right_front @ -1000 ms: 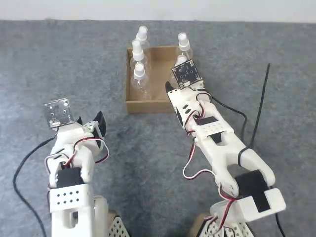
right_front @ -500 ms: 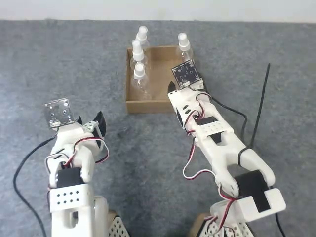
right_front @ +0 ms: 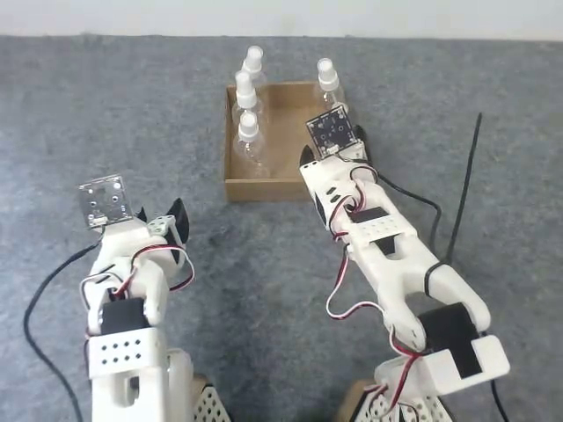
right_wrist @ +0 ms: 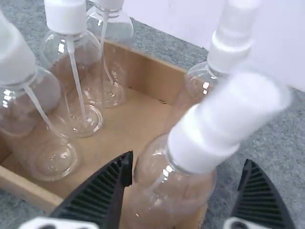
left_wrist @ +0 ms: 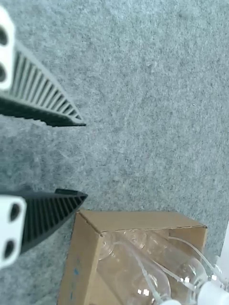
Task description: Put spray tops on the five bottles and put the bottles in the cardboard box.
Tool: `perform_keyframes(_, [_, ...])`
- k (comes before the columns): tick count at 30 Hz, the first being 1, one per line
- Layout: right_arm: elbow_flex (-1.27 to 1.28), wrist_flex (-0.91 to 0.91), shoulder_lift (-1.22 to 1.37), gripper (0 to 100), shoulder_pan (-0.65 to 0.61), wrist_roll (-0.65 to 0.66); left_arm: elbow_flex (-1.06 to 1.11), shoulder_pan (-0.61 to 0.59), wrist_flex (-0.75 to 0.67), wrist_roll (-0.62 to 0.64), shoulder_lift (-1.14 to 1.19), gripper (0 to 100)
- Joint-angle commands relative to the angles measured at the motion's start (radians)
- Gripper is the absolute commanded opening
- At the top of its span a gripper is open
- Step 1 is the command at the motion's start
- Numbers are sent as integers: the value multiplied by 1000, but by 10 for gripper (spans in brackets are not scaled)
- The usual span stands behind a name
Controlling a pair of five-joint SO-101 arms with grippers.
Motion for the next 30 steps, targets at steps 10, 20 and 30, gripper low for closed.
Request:
perform_keyframes(10, [-51,320,-288,296,12,-84,-8,-5,-32,-6,-11,205])
perform_keyframes(20, [-51,545,-460,296,2,-86,-7,-5,-54,-6,-11,205])
perform_keyframes(30, [-51,777,-693,293,2,-87,35,-5,-130,-3,-11,203])
